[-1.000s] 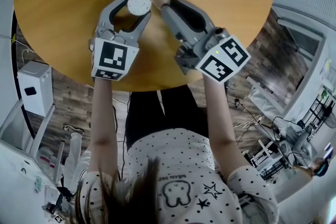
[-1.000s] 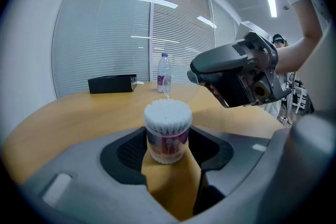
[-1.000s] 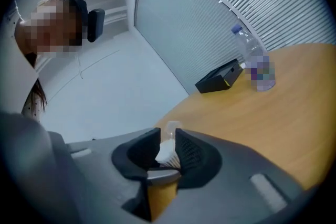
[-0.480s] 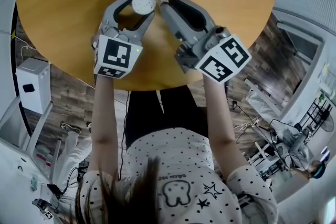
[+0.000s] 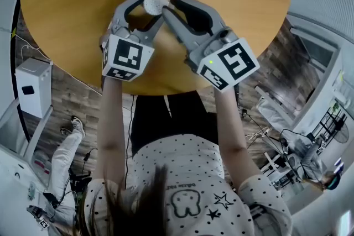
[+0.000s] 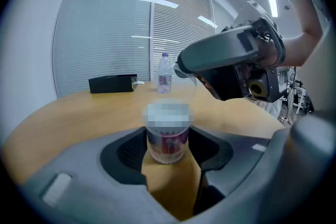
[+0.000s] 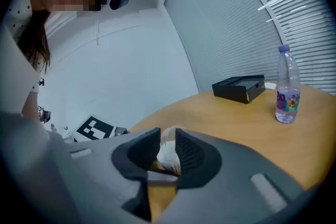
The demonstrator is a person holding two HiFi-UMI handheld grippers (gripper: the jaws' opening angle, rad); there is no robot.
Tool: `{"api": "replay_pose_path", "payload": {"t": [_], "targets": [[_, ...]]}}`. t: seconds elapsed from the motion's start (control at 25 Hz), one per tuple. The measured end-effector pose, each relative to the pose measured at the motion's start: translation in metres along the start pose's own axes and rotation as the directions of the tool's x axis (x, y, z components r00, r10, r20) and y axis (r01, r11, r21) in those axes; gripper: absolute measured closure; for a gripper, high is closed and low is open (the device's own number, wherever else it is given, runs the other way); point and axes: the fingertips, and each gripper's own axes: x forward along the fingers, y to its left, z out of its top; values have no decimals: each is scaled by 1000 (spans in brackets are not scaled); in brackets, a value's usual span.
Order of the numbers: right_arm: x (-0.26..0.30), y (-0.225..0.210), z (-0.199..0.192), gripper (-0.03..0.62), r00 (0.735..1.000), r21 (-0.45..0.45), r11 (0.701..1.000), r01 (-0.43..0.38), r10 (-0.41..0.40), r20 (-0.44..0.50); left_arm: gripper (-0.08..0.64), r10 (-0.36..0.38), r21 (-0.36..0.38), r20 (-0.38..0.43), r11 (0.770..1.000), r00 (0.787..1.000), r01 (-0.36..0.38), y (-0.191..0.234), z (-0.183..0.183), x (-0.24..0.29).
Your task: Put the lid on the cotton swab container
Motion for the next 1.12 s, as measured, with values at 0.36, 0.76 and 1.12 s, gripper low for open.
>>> {"api": "replay_pose_path", "payload": {"t": [0.36,0.76,1.12], "targets": [[6,4,-3,497,999,-24,999,-30,29,-31,302,0,0,-1,1000,1000,0,0,2,3],[13,11,-10,497,996,-26,998,-55,53,-68,302,1,0,-1,1000,1000,-1,2,2,1],[19,9,-16,499,994,24,999,-32,35,-102,302,2,0,-2,1000,1000,-2,1,0,1]]}}
